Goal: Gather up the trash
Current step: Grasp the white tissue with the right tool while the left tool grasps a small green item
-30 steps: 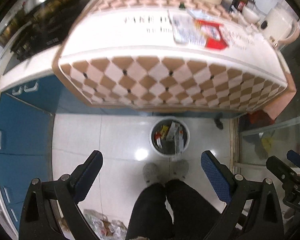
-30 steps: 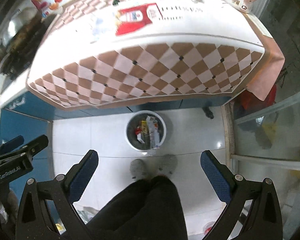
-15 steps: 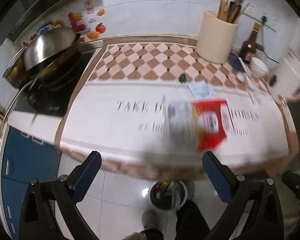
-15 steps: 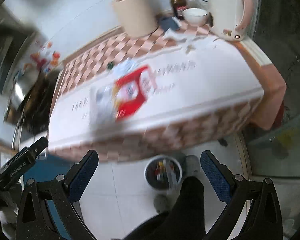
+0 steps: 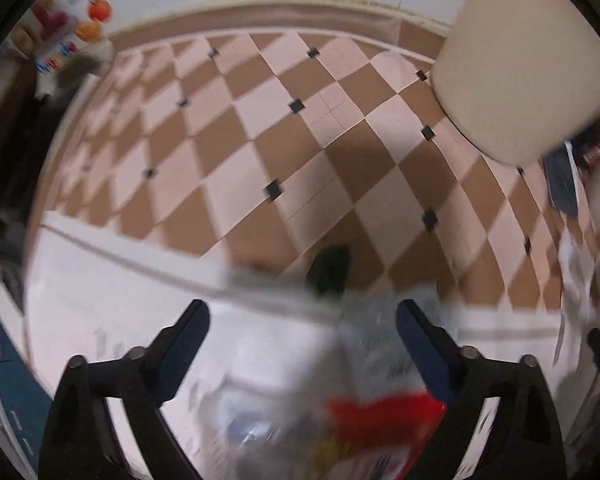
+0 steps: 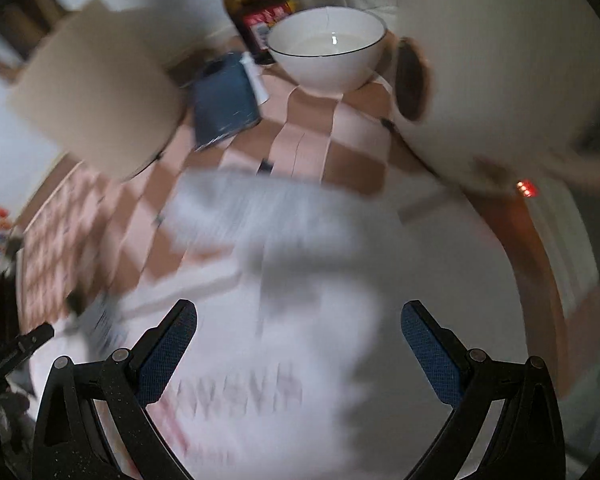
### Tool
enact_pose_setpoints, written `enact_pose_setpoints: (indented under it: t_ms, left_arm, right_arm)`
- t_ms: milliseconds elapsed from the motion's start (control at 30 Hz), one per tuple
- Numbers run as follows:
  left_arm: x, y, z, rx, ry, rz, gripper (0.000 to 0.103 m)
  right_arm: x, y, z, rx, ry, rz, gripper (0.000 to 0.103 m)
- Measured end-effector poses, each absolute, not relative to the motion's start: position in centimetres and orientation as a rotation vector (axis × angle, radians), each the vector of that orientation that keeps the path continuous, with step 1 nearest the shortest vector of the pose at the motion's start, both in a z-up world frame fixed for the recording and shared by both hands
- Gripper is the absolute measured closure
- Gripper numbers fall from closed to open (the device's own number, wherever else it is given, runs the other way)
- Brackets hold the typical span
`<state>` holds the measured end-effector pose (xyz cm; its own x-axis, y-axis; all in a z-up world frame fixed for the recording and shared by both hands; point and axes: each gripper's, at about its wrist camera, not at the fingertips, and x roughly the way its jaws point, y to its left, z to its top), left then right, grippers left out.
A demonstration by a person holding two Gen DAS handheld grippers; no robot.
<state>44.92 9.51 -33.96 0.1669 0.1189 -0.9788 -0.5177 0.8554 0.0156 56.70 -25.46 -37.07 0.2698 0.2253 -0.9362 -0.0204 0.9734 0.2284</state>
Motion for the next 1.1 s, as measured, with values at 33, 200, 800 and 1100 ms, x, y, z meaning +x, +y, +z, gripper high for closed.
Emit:
enact_pose_setpoints:
  t_ms: [33, 200, 800, 1100]
  left_arm:
    - [45.6, 10.0, -34.7, -0.379, 1.34, 0.467, 0.026]
    - [47.3, 11.0, -36.5, -0.399, 1.363, 0.462, 0.078]
    - [39.3, 11.5, -27.3, -0.403, 1.169, 0.443, 0.092]
    - [31.9, 10.1, -22.1, -0.407, 1.069, 0.334, 0.094]
  right_arm:
    - [58.4, -25.0, -38.0, 0.178, 1.296, 0.161, 0.0]
    - [61.8, -23.2, -40.7, 0.156, 1.31, 0.145, 0.001]
    - [58.1, -21.1, -34.8, 0.171, 1.105, 0.295, 0.1]
    - [48.2, -20.3, -28.8, 0.236, 1.053, 0.435, 0.1]
